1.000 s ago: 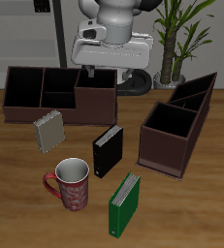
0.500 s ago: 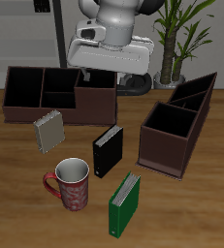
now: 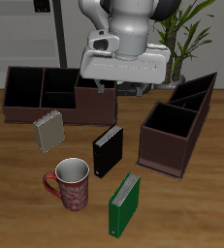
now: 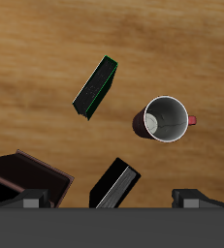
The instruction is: Place the green book into the back desk caddy's back compartment
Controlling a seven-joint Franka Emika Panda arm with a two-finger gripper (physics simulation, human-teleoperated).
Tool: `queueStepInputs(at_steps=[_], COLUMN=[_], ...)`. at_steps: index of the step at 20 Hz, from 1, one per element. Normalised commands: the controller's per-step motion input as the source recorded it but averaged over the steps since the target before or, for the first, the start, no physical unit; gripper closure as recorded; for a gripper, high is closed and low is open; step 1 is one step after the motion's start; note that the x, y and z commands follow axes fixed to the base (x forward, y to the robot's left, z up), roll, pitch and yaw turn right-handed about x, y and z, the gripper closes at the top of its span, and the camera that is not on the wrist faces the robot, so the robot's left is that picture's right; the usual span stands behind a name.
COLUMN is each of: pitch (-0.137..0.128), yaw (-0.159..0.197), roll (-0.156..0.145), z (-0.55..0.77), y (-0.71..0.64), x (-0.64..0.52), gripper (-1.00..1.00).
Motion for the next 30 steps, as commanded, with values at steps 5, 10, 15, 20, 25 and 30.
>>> queueStepInputs(at_steps=[5, 10, 15, 20, 25, 30], pitch=[-0.035, -0.036, -0.017, -0.006, -0.030, -0.010], yaw=[0.008, -0.012, -0.047, -0.028, -0.065, -0.005], roll=[0.013, -0.017, 0.001, 0.002, -0.011, 0.028], z=[-0.05, -0.12, -0.21, -0.26, -0.39, -0.43], y=[0.11, 0.14, 0.15, 0.09, 0.01, 0.02], x=[0.47, 0.42, 0.32, 0.22, 0.27, 0.15], gripper=[-1.00, -1.00, -1.00, -1.00, -1.00, -1.00])
